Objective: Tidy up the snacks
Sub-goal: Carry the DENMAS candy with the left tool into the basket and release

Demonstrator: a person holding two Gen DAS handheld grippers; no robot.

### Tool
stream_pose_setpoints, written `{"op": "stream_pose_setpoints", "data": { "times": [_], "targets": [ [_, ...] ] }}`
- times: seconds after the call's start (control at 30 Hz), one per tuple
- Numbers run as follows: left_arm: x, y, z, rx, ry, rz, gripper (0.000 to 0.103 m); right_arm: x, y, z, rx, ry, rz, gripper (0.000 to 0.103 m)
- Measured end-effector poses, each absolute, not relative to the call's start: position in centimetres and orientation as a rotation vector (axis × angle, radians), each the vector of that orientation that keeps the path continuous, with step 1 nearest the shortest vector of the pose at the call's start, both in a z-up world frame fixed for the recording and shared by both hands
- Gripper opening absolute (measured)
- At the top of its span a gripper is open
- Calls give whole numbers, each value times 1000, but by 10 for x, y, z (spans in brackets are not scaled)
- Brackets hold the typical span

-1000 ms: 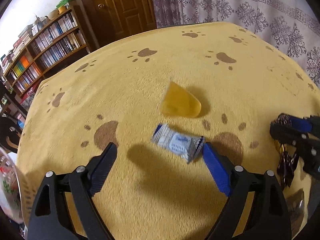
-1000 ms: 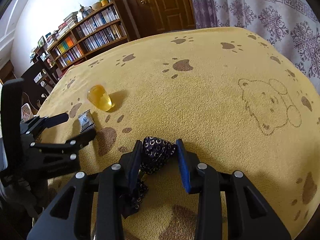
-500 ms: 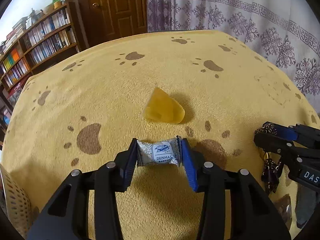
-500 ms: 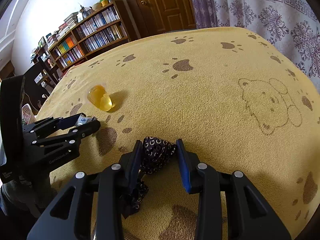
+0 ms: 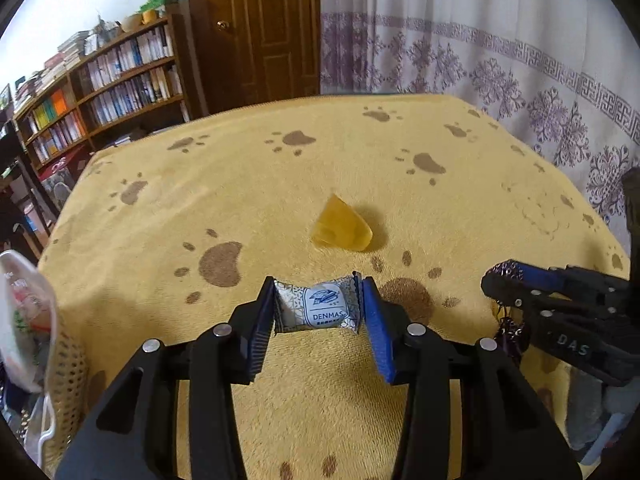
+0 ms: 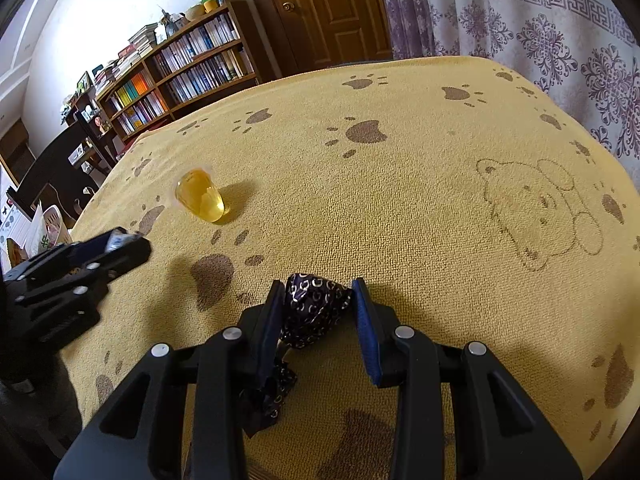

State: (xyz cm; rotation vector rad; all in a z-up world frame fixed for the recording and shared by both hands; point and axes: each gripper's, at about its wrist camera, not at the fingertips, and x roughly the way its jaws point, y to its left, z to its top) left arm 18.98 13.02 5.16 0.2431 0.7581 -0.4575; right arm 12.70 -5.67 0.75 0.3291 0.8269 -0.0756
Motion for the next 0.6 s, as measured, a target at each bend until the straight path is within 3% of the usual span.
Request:
{"op": "stream_pose_setpoints", "data": {
  "times": [0.6],
  "targets": [
    [174,231,117,101,593,-236,44,127,-55,8,314,824,-79,35]
  ]
}}
